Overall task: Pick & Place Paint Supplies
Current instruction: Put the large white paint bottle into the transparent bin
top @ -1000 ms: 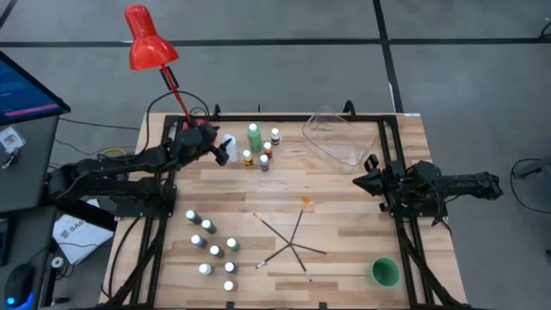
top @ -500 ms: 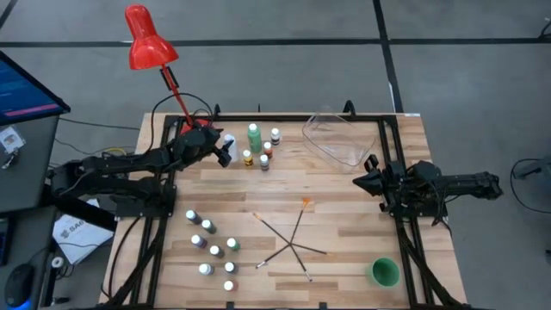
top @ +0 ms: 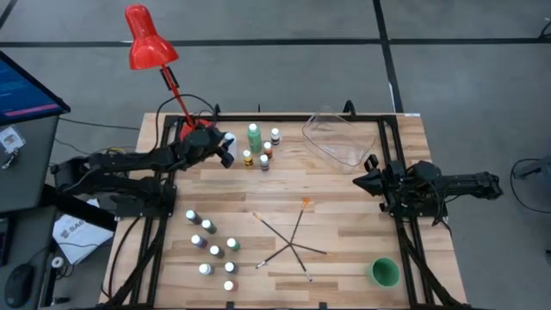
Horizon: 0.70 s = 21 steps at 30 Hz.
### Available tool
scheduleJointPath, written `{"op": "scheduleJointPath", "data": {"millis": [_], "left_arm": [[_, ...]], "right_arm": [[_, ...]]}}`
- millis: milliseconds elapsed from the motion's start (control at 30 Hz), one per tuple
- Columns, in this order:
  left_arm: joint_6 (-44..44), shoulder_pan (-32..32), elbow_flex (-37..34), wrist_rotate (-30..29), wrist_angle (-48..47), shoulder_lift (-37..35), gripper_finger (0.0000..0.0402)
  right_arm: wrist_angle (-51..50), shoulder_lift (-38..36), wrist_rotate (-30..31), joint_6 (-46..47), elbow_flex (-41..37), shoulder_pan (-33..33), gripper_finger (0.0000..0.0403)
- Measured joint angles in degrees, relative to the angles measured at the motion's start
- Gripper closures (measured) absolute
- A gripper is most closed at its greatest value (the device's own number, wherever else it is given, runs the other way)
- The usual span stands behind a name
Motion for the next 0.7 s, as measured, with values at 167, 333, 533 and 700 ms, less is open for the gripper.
{"op": "scheduleJointPath", "data": {"millis": [167, 333, 533, 700], "left_arm": [[0.5, 0.0, -0.2, -0.4, -0.3, -1.2, 0.0305], [0.6, 0.0, -0.4, -0.5, -0.4, -5.1, 0.0306], [-0.4, 0.0, -0.3, -0.5, -0.1, -9.9, 0.0307], [-0.4, -1.1, 2.4, -0.6, 0.0, -11.3, 0.0307]], "right_arm": [[0.0, 0.0, 0.0, 0.0, 0.0, 0.0, 0.0394], [0.0, 0.0, 0.0, 0.0, 0.0, 0.0, 0.0394], [0.0, 0.0, 0.0, 0.0, 0.0, 0.0, 0.0394], [0.0, 0.0, 0.0, 0.0, 0.0, 0.0, 0.0395]]}}
